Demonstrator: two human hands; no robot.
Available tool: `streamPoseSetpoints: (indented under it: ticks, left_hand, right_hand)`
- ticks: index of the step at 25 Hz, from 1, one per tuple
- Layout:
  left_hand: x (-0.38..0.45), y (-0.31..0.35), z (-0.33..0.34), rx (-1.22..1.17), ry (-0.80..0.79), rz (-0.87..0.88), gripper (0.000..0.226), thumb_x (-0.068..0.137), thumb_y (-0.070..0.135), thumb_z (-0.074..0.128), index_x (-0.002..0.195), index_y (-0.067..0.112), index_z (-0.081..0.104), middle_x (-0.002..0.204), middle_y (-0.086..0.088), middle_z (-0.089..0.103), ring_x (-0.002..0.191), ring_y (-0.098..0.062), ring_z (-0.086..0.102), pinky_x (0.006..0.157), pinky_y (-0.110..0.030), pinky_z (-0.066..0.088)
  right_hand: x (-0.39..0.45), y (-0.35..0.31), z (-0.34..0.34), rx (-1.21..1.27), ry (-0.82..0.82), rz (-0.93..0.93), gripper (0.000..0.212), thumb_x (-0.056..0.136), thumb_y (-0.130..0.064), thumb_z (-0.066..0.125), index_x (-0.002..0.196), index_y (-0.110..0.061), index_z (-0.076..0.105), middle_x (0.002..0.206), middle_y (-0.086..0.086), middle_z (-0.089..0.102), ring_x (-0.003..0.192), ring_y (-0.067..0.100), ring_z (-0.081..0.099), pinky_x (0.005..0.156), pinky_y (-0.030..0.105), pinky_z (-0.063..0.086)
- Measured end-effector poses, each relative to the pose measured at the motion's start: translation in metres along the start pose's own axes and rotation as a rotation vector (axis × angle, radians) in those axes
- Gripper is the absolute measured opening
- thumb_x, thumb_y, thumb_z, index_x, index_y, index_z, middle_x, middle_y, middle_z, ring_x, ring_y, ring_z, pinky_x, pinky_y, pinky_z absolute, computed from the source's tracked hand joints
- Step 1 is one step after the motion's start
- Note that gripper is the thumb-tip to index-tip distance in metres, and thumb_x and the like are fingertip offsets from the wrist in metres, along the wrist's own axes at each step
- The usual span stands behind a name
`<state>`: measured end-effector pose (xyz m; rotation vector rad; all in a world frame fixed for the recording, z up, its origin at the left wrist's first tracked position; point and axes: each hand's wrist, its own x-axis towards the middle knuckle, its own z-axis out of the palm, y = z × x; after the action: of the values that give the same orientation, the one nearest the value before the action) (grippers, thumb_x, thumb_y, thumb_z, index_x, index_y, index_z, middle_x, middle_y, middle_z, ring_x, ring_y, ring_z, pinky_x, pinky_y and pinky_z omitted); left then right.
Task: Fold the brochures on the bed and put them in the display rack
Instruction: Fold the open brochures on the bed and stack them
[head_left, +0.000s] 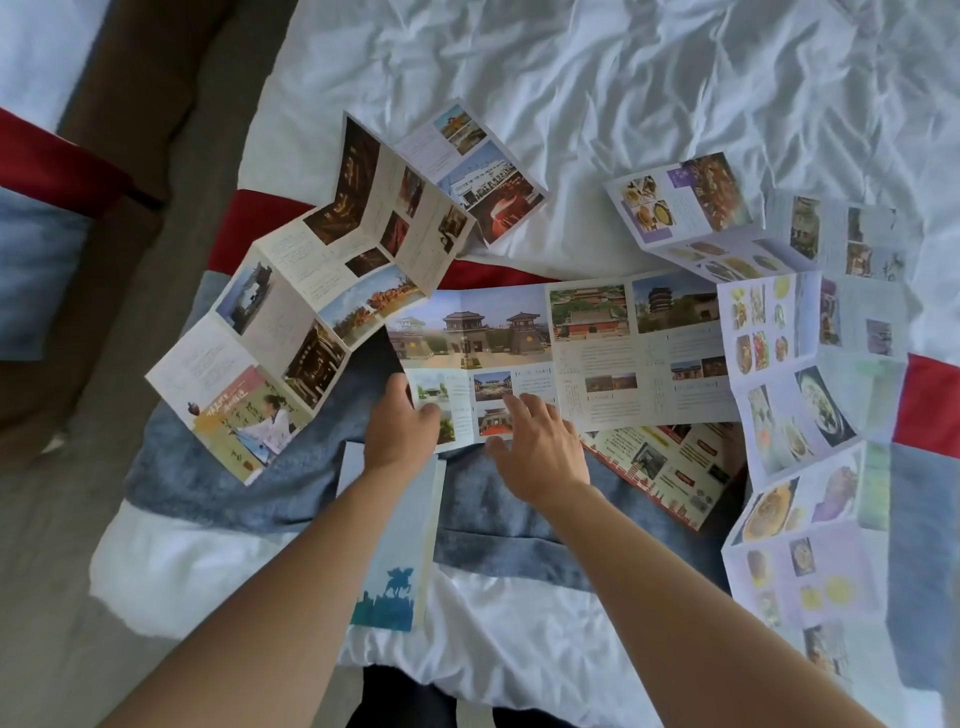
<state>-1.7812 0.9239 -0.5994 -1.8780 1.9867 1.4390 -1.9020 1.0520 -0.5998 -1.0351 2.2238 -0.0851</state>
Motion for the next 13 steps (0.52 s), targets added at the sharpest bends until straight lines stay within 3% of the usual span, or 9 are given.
streamPoseSetpoints:
  ticks: [2, 4, 8, 13]
  left_hand:
    - [-0.013, 0.009, 0.012, 0.014, 0.003, 0.068, 0.024, 0.094, 0.017, 0.059, 0.116, 0.022, 0.051, 0.119, -0.001, 0.067, 0.087, -0.018, 0.066, 0.053, -0.019, 0.052]
    - [-0.022, 0.018, 0.025, 0.073, 0.022, 0.151, 0.02, 0.094, 0.021, 0.057, 0.112, 0.024, 0.052, 0.11, 0.003, 0.069, 0.08, -0.017, 0.062, 0.047, -0.019, 0.045]
    - [-0.031, 0.035, 0.055, 0.089, -0.03, 0.256, 0.022, 0.095, 0.03, 0.056, 0.116, 0.023, 0.057, 0.106, 0.002, 0.068, 0.086, -0.018, 0.064, 0.069, -0.034, 0.054]
    - [-0.018, 0.04, 0.083, 0.138, -0.113, 0.174, 0.038, 0.094, 0.051, 0.05, 0.116, 0.022, 0.063, 0.122, -0.001, 0.054, 0.112, -0.019, 0.054, 0.097, -0.041, 0.047]
  right_hand:
    - [-0.007, 0.007, -0.003, 0.032, 0.039, 0.013, 0.057, 0.1, -0.045, 0.046, 0.15, -0.02, 0.034, 0.146, 0.002, 0.046, 0.132, 0.024, 0.043, 0.108, 0.044, 0.037]
    - [-0.012, 0.016, -0.009, 0.065, 0.079, 0.019, 0.052, 0.102, -0.045, 0.039, 0.146, -0.019, 0.039, 0.143, 0.003, 0.049, 0.128, 0.024, 0.046, 0.105, 0.044, 0.038]
    - [-0.016, 0.043, -0.02, 0.078, 0.101, 0.018, 0.049, 0.102, -0.043, 0.034, 0.144, -0.019, 0.042, 0.142, 0.003, 0.05, 0.127, 0.025, 0.046, 0.104, 0.043, 0.035]
    - [-0.012, 0.071, -0.022, 0.117, 0.115, 0.092, 0.051, 0.102, -0.047, 0.03, 0.143, -0.02, 0.044, 0.143, 0.003, 0.05, 0.127, 0.026, 0.046, 0.104, 0.045, 0.036]
